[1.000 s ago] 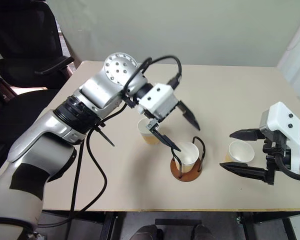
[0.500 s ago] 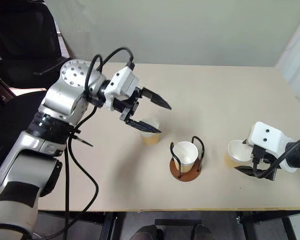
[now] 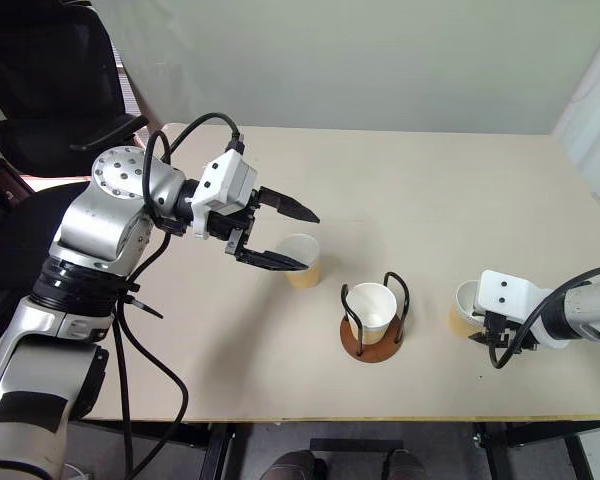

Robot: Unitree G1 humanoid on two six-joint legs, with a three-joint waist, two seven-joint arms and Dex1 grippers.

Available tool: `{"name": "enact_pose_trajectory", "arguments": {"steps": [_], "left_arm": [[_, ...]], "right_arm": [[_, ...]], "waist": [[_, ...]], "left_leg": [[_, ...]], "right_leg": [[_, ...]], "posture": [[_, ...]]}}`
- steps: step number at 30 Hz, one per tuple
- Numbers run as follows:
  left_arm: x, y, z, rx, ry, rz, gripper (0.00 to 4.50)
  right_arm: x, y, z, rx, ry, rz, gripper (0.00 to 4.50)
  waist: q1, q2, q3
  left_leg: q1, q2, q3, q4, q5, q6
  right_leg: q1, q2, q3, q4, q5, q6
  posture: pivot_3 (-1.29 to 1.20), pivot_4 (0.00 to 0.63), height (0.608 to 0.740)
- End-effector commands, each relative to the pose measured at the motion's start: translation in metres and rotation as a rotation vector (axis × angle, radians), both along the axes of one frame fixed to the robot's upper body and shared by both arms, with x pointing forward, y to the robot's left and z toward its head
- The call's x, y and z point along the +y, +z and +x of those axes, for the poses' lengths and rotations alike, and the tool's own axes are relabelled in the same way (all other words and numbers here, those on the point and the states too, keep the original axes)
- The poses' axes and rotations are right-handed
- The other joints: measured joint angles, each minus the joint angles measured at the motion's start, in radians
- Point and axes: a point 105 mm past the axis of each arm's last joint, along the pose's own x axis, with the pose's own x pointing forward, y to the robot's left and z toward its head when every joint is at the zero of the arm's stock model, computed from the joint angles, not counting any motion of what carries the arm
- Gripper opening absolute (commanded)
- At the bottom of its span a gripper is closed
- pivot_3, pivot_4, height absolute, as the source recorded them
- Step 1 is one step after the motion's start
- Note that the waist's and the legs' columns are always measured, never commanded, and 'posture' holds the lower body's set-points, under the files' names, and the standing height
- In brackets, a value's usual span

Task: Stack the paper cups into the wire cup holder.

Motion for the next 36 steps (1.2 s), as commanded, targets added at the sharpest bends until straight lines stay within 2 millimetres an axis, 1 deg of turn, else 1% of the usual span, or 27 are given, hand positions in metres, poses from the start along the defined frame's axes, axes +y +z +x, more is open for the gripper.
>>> {"name": "enact_pose_trajectory", "arguments": {"steps": [1,2,3,5,9,10,12,14,16,19,23,27,29,36], "left_arm": [[0.003,0.014,-0.004,-0.054,0.015,-0.027,3.79],[0.003,0.014,-0.003,-0.055,0.019,-0.029,3.79],[0.004,0.014,-0.003,-0.055,0.024,-0.029,3.79],[0.006,0.014,-0.002,-0.057,0.035,-0.029,3.79],[0.016,0.011,0.0,-0.046,0.068,-0.01,3.79],[0.02,0.008,-0.002,-0.038,0.069,0.008,3.79],[0.026,0.002,-0.006,-0.017,0.062,0.04,3.79],[0.031,-0.002,-0.01,-0.005,0.055,0.063,3.79],[0.033,-0.002,-0.01,-0.004,0.056,0.071,3.79],[0.035,0.0,-0.007,-0.012,0.069,0.071,3.79],[0.039,0.005,-0.001,-0.034,0.107,0.066,3.79],[0.04,0.004,-0.001,-0.035,0.114,0.073,3.79],[0.04,0.004,-0.001,-0.038,0.114,0.075,3.79],[0.039,0.004,-0.001,-0.046,0.111,0.08,3.79]], "right_arm": [[-0.001,0.006,0.002,-0.029,0.017,-0.028,0.45],[-0.001,0.005,0.002,-0.027,0.016,-0.03,0.17],[-0.002,0.006,0.001,-0.028,0.015,-0.031,0.08],[-0.002,0.012,0.0,-0.033,0.014,-0.023,0.08],[-0.004,0.042,-0.002,-0.072,0.029,-0.016,0.08],[0.0,0.056,-0.003,-0.093,0.047,-0.006,0.08],[0.012,0.087,-0.007,-0.137,0.104,0.023,0.08],[0.03,0.116,-0.015,-0.17,0.191,0.048,0.08],[0.044,0.131,-0.023,-0.175,0.267,0.051,0.08],[0.062,0.145,-0.028,-0.185,0.385,0.013,0.08],[0.09,0.151,-0.027,-0.174,0.534,-0.026,0.08],[0.109,0.143,-0.027,-0.137,0.622,-0.047,0.08],[0.115,0.135,-0.024,-0.128,0.651,-0.056,0.08],[0.126,0.118,-0.017,-0.114,0.705,-0.089,0.08]], "waist": [[0.0,0.0,0.0],[0.0,0.0,0.0],[0.0,0.0,0.0],[-0.001,0.0,0.0],[-0.001,0.0,0.0],[-0.002,0.0,0.0],[-0.005,0.0,0.0],[-0.011,0.001,0.0],[-0.013,0.0,0.0],[-0.013,-0.001,0.0],[-0.019,-0.002,0.0],[-0.019,-0.001,0.0],[-0.019,-0.001,0.0],[-0.019,-0.001,0.0]], "left_leg": [[0.0,0.0,0.0,0.0,0.0,0.0],[0.0,0.0,0.0,0.0,0.0,0.0],[0.0,0.0,0.0,0.0,0.0,0.0],[0.0,0.0,0.0,0.0,0.0,0.0],[0.0,0.0,0.0,0.0,0.0,0.0],[0.0,0.0,0.001,-0.001,0.0,0.0],[0.0,0.0,0.001,-0.001,0.0,0.0],[0.0,0.0,0.002,-0.002,0.0,0.0],[0.0,0.0,0.001,-0.003,0.0,-0.001],[0.0,0.001,-0.001,-0.002,0.0,-0.001],[0.0,0.0,-0.001,-0.001,0.0,0.0],[0.0,0.0,-0.003,-0.002,0.001,-0.001],[-0.001,0.0,-0.003,-0.002,0.001,-0.001],[-0.002,0.0,-0.003,-0.003,0.001,-0.001]], "right_leg": [[0.0,0.0,0.0,0.0,0.0,0.0],[0.0,0.0,0.0,0.0,0.0,0.0],[0.0,0.0,0.0,0.0,0.0,0.0],[0.0,0.0,0.0,0.0,0.0,0.0],[0.0,0.0,0.0,0.0,0.0,0.0],[0.0,0.0,0.0,0.0,0.0,0.0],[0.0,0.0,0.0,0.0,0.0,-0.001],[-0.002,0.0,0.001,0.0,-0.001,-0.001],[-0.002,0.001,0.001,0.0,-0.001,-0.002],[-0.002,0.001,0.0,0.0,-0.002,-0.004],[-0.002,0.001,-0.001,0.0,-0.002,-0.005],[-0.003,0.001,-0.002,0.001,-0.003,-0.006],[-0.003,0.001,-0.002,0.001,-0.003,-0.007],[-0.004,0.0,-0.002,0.0,-0.003,-0.007]], "posture": [[0.0,0.15,0.74],[0.0,0.15,0.74],[0.0,0.15,0.74],[0.0,0.15,0.74],[0.0,0.15,0.74],[0.0,0.15,0.74],[0.0,0.15,0.74],[0.0,0.15,0.74],[0.0,0.15,0.74],[0.0,0.15,0.74],[0.0,0.15,0.74],[0.0,0.15,0.74],[0.0,0.15,0.74],[0.0,0.15,0.74]]}}
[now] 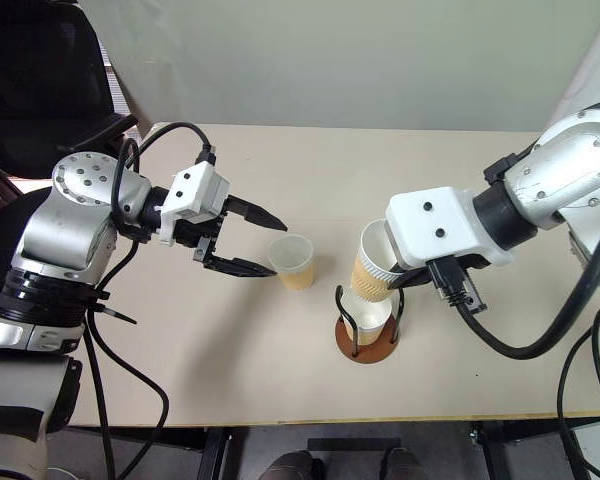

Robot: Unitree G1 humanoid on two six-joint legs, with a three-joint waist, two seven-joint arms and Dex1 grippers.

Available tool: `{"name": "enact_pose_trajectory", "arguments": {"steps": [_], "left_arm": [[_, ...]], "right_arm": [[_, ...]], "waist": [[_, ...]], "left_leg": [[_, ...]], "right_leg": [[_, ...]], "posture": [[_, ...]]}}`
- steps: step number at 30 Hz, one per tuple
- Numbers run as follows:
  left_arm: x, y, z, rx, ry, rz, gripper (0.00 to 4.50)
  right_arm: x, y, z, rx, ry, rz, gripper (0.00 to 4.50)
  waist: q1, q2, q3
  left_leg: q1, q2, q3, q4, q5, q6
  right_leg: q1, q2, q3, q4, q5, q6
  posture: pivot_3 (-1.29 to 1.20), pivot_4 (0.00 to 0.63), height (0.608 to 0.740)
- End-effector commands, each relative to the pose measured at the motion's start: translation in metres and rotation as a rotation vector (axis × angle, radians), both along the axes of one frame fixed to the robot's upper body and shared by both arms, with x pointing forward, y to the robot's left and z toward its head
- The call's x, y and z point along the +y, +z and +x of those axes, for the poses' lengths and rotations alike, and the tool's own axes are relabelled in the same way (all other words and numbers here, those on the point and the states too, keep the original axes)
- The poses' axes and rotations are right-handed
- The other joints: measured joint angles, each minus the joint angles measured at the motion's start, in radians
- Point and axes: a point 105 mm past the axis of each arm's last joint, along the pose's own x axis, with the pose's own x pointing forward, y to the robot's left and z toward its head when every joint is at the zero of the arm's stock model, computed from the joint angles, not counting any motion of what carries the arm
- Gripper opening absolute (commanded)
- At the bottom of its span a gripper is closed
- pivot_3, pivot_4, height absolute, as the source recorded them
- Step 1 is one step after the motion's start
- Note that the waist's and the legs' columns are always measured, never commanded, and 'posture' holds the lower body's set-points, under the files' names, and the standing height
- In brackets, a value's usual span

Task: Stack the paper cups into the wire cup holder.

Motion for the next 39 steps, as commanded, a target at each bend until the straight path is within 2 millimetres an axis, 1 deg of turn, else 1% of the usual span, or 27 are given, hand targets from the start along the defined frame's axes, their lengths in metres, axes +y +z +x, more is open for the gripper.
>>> {"name": "enact_pose_trajectory", "arguments": {"steps": [1,7,10,13,16,19,23,24,26,29,32,39], "left_arm": [[0.001,0.015,-0.002,-0.066,-0.002,-0.014,3.79],[-0.001,0.015,-0.001,-0.071,-0.006,-0.011,3.79],[-0.001,0.015,0.0,-0.077,-0.004,-0.01,3.79],[-0.001,0.013,0.002,-0.083,0.001,-0.001,3.79],[0.001,0.012,0.006,-0.091,0.023,0.008,3.79],[0.005,0.013,0.01,-0.116,0.042,0.03,3.79],[0.012,0.015,0.012,-0.14,0.04,0.079,3.79],[0.014,0.014,0.013,-0.144,0.037,0.098,3.79],[0.019,0.009,0.013,-0.154,0.016,0.163,3.79],[0.026,0.002,0.02,-0.177,0.001,0.253,3.79],[0.029,-0.004,0.028,-0.196,-0.013,0.3,3.79],[0.006,-0.019,0.037,-0.191,-0.101,0.281,3.79]], "right_arm": [[0.001,-0.005,0.003,-0.035,0.016,-0.029,0.08],[0.002,-0.023,0.004,-0.026,0.043,-0.076,0.08],[0.004,-0.028,0.006,-0.042,0.051,-0.093,0.08],[0.006,-0.029,0.007,-0.05,0.054,-0.091,0.63],[0.01,-0.024,0.013,-0.077,0.035,-0.053,1.63],[0.012,-0.006,0.022,-0.113,-0.034,0.044,2.61],[0.004,0.025,0.028,-0.123,-0.164,0.207,2.61],[0.002,0.031,0.028,-0.12,-0.187,0.245,2.61],[-0.005,0.041,0.02,-0.073,-0.225,0.326,2.61],[-0.016,0.047,0.005,0.0,-0.274,0.402,2.61],[-0.021,0.049,-0.001,0.023,-0.307,0.449,2.61],[-0.028,0.047,-0.008,0.029,-0.389,0.505,2.61]], "waist": [[0.0,0.0,0.0],[0.0,0.0,0.0],[-0.001,0.0,0.0],[-0.001,0.0,0.0],[-0.001,0.0,0.0],[-0.001,0.0,0.0],[0.0,0.0,0.0],[0.0,0.0,0.0],[0.0,0.0,0.0],[0.003,0.0,0.0],[0.003,0.0,0.0],[0.005,0.0,0.0]], "left_leg": [[0.0,0.0,0.0,0.0,0.0,0.0],[0.0,0.0,0.0,0.0,0.0,0.0],[0.0,0.0,0.0,0.0,0.0,0.0],[0.0,0.0,0.0,0.0,0.0,0.0],[0.0,0.0,0.0,0.0,0.0,0.0],[0.0,0.0,0.0,0.001,0.0,0.0],[0.0,0.0,0.0,0.0,0.0,0.0],[0.0,0.0,0.0,0.0,0.0,0.0],[0.0,0.0,0.0,-0.001,0.0,0.0],[-0.001,0.0,0.0,-0.002,0.0,0.0],[-0.001,0.0,0.0,-0.003,0.0,-0.001],[-0.001,0.0,0.0,-0.001,0.0,-0.001]], "right_leg": [[0.0,0.0,0.0,0.0,0.0,0.0],[0.0,0.0,0.0,0.001,0.0,0.0],[0.0,0.0,0.0,0.001,0.0,0.0],[0.0,0.0,0.0,0.001,0.0,0.0],[0.0,0.0,0.0,0.001,0.0,0.0],[0.0,0.0,0.0,0.001,0.0,0.0],[0.0,0.0,0.0,0.0,0.0,0.0],[0.0,0.0,0.0,0.0,0.0,0.0],[0.0,0.0,0.0,-0.001,0.0,-0.001],[-0.001,0.0,0.0,-0.001,-0.001,-0.002],[-0.001,0.0,0.0,-0.001,-0.001,-0.003],[-0.001,0.0,0.0,0.001,-0.001,-0.002]], "posture": [[0.0,0.15,0.74],[0.0,0.15,0.74],[0.0,0.15,0.74],[0.0,0.15,0.74],[0.0,0.15,0.74],[0.0,0.15,0.74],[0.0,0.15,0.74],[0.0,0.15,0.74],[0.0,0.15,0.74],[0.0,0.15,0.74],[0.0,0.15,0.74],[0.0,0.15,0.74]]}}
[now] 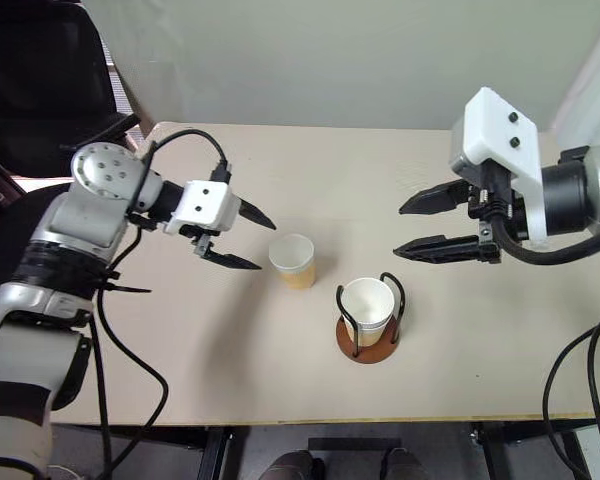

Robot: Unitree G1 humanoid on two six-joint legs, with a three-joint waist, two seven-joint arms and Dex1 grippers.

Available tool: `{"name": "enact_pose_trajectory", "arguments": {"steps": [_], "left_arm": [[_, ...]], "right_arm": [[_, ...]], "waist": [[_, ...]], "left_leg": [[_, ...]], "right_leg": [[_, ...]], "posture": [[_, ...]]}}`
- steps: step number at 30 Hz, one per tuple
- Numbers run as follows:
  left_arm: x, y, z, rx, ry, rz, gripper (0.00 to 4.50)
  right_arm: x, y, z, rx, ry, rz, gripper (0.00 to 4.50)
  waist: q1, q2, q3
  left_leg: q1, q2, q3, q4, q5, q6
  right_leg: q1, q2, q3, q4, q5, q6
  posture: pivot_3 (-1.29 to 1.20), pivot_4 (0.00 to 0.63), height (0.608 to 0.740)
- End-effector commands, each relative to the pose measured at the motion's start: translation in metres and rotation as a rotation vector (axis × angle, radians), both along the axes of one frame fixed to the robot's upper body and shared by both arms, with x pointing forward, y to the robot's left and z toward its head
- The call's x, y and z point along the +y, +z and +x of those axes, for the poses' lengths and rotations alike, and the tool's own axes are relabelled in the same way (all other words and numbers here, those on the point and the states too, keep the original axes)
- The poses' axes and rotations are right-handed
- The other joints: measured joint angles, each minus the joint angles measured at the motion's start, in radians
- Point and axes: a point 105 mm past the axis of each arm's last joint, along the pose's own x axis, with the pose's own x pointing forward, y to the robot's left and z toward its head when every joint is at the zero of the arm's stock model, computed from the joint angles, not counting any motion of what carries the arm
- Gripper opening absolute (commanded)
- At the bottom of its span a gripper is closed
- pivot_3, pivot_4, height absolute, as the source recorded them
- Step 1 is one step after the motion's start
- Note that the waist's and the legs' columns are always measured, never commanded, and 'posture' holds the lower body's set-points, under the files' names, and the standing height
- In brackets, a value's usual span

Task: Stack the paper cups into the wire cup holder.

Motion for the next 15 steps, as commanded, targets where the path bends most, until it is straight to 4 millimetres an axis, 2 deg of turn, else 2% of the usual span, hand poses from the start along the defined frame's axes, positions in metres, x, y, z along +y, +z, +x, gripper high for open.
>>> {"name": "enact_pose_trajectory", "arguments": {"steps": [1,13,15], "left_arm": [[-0.01,0.004,-0.002,-0.016,-0.072,0.017,3.79],[-0.016,-0.026,-0.003,-0.024,-0.157,0.136,3.79],[-0.016,-0.032,0.0,-0.044,-0.162,0.159,3.43]], "right_arm": [[-0.004,0.012,-0.006,-0.061,-0.04,0.033,2.61],[-0.009,0.012,-0.011,-0.062,-0.09,0.083,2.61],[-0.009,0.011,-0.012,-0.063,-0.098,0.092,2.67]], "waist": [[0.0,0.0,0.0],[0.001,0.0,0.0],[0.003,0.0,0.0]], "left_leg": [[0.0,0.0,0.0,0.0,0.0,0.0],[-0.001,0.0,0.0,0.0,0.0,0.0],[-0.001,0.0,0.0,0.001,0.0,0.0]], "right_leg": [[0.0,0.0,0.0,0.0,0.0,0.001],[-0.001,0.0,0.0,0.0,0.001,0.001],[-0.001,0.0,0.0,0.0,0.001,0.002]], "posture": [[0.0,0.15,0.74],[0.0,0.15,0.74],[0.0,0.15,0.74]]}}
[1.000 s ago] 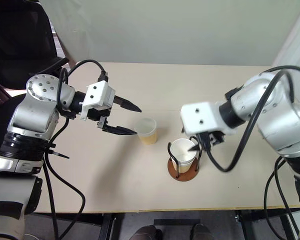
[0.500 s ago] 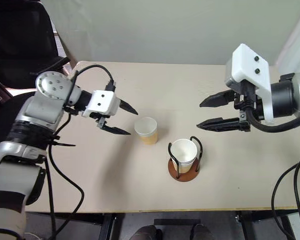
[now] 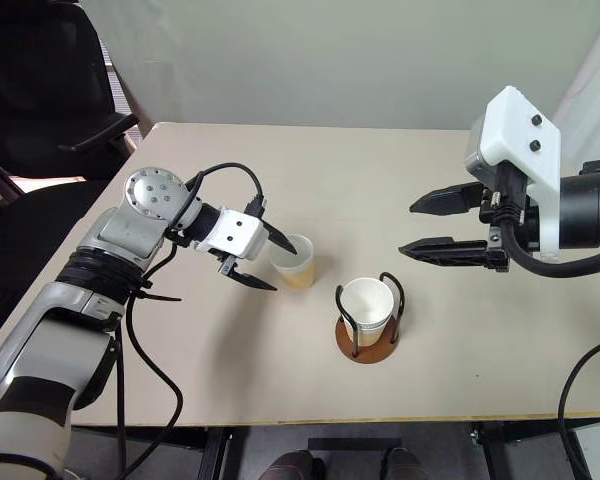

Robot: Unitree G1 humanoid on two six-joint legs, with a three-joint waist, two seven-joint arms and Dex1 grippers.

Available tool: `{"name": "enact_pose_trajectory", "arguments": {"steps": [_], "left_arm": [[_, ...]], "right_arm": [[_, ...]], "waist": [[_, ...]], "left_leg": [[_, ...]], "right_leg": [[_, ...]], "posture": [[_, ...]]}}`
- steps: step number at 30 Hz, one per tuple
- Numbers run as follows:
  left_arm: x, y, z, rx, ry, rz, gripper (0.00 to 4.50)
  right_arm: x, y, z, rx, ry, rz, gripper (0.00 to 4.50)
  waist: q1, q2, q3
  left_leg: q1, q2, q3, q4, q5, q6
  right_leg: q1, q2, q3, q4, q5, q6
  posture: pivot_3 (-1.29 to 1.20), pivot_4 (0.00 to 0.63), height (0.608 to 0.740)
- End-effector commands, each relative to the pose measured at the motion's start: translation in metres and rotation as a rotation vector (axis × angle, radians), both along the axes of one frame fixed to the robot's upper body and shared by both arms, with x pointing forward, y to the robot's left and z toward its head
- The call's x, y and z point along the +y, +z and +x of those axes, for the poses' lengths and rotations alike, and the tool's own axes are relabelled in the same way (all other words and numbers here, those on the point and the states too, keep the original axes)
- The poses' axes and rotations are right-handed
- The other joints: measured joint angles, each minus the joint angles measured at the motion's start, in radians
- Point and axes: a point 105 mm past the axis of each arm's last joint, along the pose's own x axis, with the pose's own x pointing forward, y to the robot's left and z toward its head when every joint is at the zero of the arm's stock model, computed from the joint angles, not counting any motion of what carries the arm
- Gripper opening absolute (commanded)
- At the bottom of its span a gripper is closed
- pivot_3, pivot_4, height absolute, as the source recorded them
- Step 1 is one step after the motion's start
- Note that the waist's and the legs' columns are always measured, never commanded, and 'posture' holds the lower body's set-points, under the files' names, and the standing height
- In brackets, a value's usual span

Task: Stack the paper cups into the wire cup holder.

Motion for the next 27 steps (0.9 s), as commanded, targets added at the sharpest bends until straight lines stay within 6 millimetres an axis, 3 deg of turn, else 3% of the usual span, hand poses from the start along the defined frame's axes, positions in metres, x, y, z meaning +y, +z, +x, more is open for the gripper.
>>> {"name": "enact_pose_trajectory", "arguments": {"steps": [1,3,10,17,25,27], "left_arm": [[0.0,-0.003,0.002,-0.048,-0.037,0.046,3.14],[-0.001,-0.006,0.004,-0.066,-0.044,0.06,2.61],[-0.004,-0.012,0.006,-0.075,-0.063,0.085,0.02],[-0.008,0.009,0.0,-0.035,-0.077,0.07,0.02],[-0.029,0.051,-0.033,-0.005,-0.179,-0.004,0.02],[-0.036,0.064,-0.042,-0.01,-0.215,-0.019,0.0]], "right_arm": [[-0.003,0.01,-0.005,-0.055,-0.02,0.025,2.67],[-0.004,0.01,-0.005,-0.057,-0.025,0.032,2.67],[-0.006,0.009,-0.004,-0.071,-0.043,0.05,2.67],[-0.012,0.003,-0.005,-0.064,-0.017,0.085,2.67],[-0.027,-0.015,-0.009,0.068,-0.015,0.084,2.67],[-0.031,-0.018,-0.011,0.101,-0.017,0.074,3.05]], "waist": [[0.001,0.0,0.0],[0.001,0.0,0.0],[0.001,0.0,0.0],[0.004,0.0,0.0],[0.009,0.0,0.0],[0.01,0.0,0.0]], "left_leg": [[0.0,0.0,0.0,0.0,0.0,0.0],[0.0,0.0,0.0,0.001,0.0,0.0],[0.0,0.0,0.0,0.0,0.0,0.0],[-0.001,0.0,0.0,0.001,0.0,0.001],[-0.004,0.0,0.001,0.001,-0.001,0.0],[-0.004,0.0,0.001,0.001,-0.001,0.0]], "right_leg": [[0.0,0.0,0.0,0.0,0.0,0.0],[0.0,0.0,0.0,0.0,0.0,0.001],[0.0,0.0,0.0,0.0,0.0,0.001],[0.0,0.0,0.0,0.0,0.001,0.001],[-0.002,0.0,0.0,-0.002,0.001,0.002],[-0.001,0.0,0.0,-0.002,0.002,0.003]], "posture": [[0.0,0.15,0.74],[0.0,0.15,0.74],[0.0,0.15,0.74],[0.0,0.15,0.74],[0.0,0.15,0.74],[0.0,0.15,0.74]]}}
